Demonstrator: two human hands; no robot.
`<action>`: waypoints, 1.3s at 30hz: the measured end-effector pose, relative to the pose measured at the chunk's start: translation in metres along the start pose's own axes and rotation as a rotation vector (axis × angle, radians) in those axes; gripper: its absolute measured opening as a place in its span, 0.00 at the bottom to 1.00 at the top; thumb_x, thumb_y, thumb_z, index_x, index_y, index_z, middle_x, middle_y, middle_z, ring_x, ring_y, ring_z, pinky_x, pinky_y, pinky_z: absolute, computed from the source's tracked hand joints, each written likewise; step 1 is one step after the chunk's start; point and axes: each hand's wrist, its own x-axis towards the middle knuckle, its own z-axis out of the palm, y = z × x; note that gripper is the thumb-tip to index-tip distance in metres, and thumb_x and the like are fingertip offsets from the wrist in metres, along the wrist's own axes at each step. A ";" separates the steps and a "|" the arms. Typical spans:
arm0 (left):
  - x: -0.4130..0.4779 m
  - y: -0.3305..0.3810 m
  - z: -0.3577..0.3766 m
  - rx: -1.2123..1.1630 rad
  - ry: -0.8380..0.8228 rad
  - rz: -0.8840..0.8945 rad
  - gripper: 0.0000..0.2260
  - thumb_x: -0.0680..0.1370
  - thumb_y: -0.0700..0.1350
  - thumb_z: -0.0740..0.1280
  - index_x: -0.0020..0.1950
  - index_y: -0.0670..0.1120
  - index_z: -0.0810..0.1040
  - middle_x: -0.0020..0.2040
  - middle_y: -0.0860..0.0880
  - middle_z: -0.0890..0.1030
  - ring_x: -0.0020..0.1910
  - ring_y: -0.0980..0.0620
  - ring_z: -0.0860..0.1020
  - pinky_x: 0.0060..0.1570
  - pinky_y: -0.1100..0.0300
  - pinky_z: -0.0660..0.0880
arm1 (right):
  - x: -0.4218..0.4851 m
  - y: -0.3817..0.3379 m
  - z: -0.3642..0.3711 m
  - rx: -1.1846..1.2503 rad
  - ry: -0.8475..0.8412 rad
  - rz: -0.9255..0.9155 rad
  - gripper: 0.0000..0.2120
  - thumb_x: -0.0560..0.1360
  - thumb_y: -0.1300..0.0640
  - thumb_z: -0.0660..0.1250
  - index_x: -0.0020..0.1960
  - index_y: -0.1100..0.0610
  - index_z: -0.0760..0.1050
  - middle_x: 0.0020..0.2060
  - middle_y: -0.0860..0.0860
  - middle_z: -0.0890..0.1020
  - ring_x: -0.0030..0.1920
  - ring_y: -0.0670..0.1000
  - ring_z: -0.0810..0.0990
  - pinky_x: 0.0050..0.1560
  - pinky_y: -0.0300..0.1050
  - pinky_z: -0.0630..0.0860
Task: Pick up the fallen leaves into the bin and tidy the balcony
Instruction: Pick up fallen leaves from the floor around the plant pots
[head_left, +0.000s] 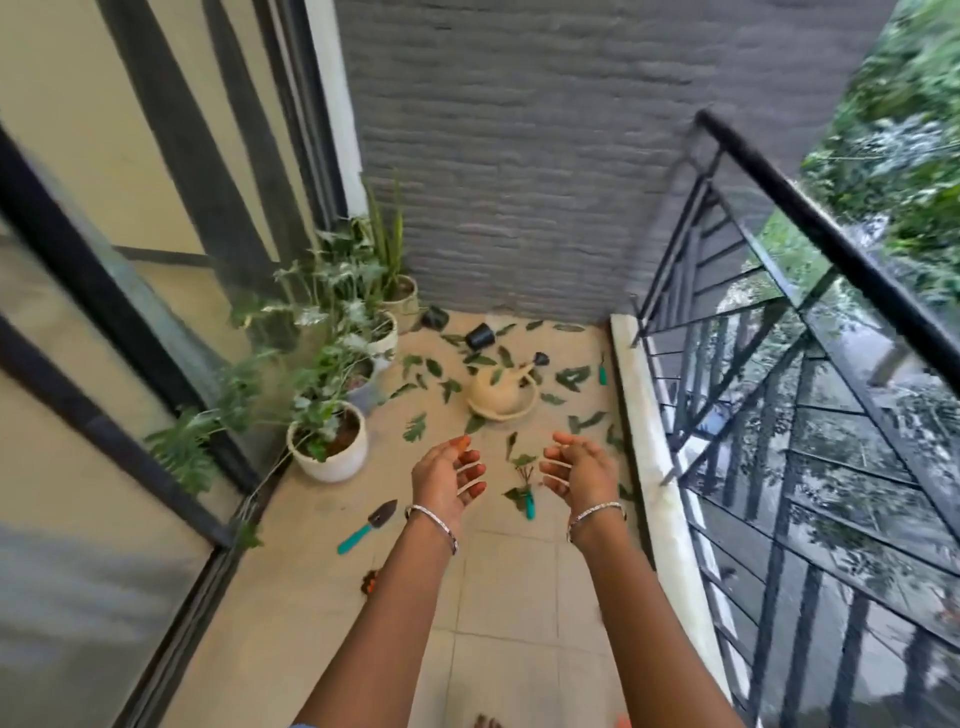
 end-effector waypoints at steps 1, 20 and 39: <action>0.006 -0.001 0.012 0.003 -0.006 -0.005 0.03 0.79 0.42 0.66 0.48 0.45 0.78 0.39 0.48 0.78 0.36 0.51 0.77 0.37 0.57 0.74 | 0.011 -0.006 -0.007 0.002 0.015 -0.006 0.11 0.82 0.65 0.55 0.53 0.63 0.77 0.35 0.56 0.79 0.30 0.50 0.77 0.31 0.41 0.73; 0.181 0.005 0.111 0.156 0.016 -0.171 0.05 0.79 0.42 0.67 0.53 0.44 0.80 0.41 0.48 0.80 0.39 0.50 0.78 0.40 0.56 0.76 | 0.221 -0.024 -0.024 0.015 0.274 0.086 0.12 0.81 0.64 0.57 0.52 0.60 0.79 0.37 0.56 0.81 0.33 0.51 0.79 0.35 0.43 0.77; 0.467 -0.017 0.159 0.295 0.142 -0.445 0.01 0.78 0.40 0.68 0.46 0.45 0.78 0.39 0.47 0.79 0.36 0.49 0.77 0.37 0.57 0.74 | 0.463 0.105 0.014 -0.354 0.370 0.312 0.14 0.80 0.67 0.54 0.47 0.59 0.78 0.36 0.58 0.81 0.34 0.54 0.79 0.37 0.47 0.75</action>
